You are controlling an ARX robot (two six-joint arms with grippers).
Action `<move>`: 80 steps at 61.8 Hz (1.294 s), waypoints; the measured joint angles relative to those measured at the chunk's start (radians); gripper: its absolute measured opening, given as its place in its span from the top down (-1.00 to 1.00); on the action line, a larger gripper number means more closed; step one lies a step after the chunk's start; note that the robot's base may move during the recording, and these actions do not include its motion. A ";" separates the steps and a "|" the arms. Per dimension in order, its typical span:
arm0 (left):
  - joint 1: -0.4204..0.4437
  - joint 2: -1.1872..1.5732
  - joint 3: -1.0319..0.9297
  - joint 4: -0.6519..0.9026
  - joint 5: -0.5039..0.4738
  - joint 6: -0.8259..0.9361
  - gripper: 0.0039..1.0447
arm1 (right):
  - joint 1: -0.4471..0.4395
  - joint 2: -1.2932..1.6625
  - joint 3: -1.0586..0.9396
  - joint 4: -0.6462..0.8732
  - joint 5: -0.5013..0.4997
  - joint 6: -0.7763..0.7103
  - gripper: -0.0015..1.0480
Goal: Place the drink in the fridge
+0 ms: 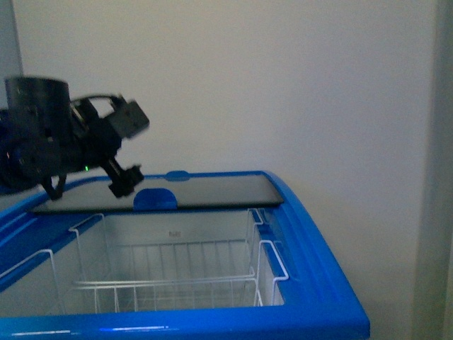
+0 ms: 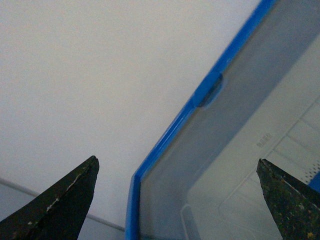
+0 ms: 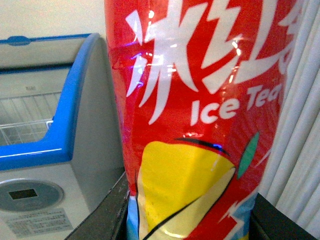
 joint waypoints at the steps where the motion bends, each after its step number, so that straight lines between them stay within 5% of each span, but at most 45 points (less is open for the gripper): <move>1: 0.000 -0.005 -0.002 0.000 -0.005 -0.021 -0.85 | 0.000 0.000 0.000 0.000 -0.002 0.000 0.25; 7: 0.003 -0.091 -0.065 -0.013 -0.039 -0.175 -0.85 | 0.000 0.000 0.000 0.000 -0.002 0.000 0.25; 17: 0.050 -0.479 -0.458 -0.108 -0.056 -0.741 -0.85 | 0.000 0.000 0.000 0.000 0.001 0.000 0.25; 24: 0.113 -0.852 -0.870 -0.229 -0.028 -1.119 -0.85 | -0.040 0.028 0.070 -0.208 -0.182 -0.004 0.25; 31: 0.171 -1.191 -1.242 -0.361 -0.012 -1.334 -0.85 | -0.166 0.156 0.112 -0.130 -0.388 -0.058 0.25; 35: 0.191 -1.304 -1.359 -0.360 -0.023 -1.340 -0.80 | -0.210 0.219 0.140 -0.078 -0.426 -0.097 0.25; 41: 0.206 -1.534 -1.600 -0.107 -0.019 -1.184 -0.47 | -0.284 0.359 0.208 0.037 -0.523 -0.178 0.25; 55: 0.080 -1.910 -1.811 -0.220 -0.129 -1.010 0.17 | -0.372 0.735 0.451 0.128 -0.744 -0.401 0.25; 73: 0.076 -1.992 -1.832 -0.233 -0.141 -0.981 0.95 | -0.259 1.175 0.910 -0.097 -0.850 -0.848 0.25; 80: 0.076 -2.015 -1.832 -0.254 -0.141 -0.977 0.96 | -0.183 1.306 1.097 -0.240 -0.844 -1.006 0.25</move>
